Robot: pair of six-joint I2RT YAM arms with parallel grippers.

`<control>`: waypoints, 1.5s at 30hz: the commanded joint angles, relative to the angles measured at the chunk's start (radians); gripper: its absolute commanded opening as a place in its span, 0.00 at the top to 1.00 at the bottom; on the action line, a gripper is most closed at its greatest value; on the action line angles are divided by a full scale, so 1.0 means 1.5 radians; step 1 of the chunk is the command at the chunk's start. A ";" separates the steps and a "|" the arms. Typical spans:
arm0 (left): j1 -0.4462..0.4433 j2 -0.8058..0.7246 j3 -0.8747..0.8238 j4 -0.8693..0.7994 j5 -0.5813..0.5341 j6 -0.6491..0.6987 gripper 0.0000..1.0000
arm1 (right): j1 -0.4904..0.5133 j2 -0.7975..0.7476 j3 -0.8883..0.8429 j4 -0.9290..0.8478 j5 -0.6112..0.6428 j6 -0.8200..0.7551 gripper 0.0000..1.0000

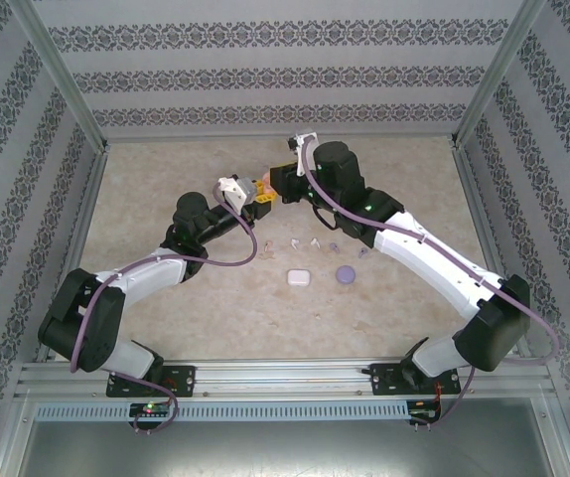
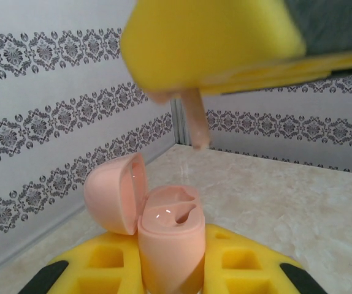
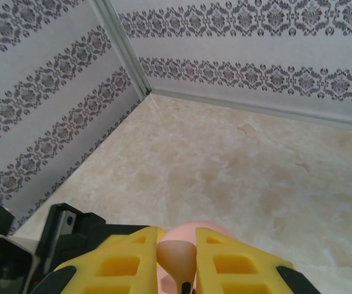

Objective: Insert the wireless bluetooth earbuds into the charging case

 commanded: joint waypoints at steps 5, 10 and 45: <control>-0.009 -0.015 0.023 0.041 0.033 0.014 1.00 | 0.004 -0.033 -0.031 0.062 -0.011 -0.013 0.83; -0.011 -0.020 0.026 0.040 0.039 0.015 1.00 | 0.007 -0.030 -0.033 0.066 -0.016 -0.009 0.83; -0.013 -0.035 0.045 0.017 0.036 0.028 1.00 | 0.001 -0.033 -0.076 0.066 -0.030 -0.005 0.88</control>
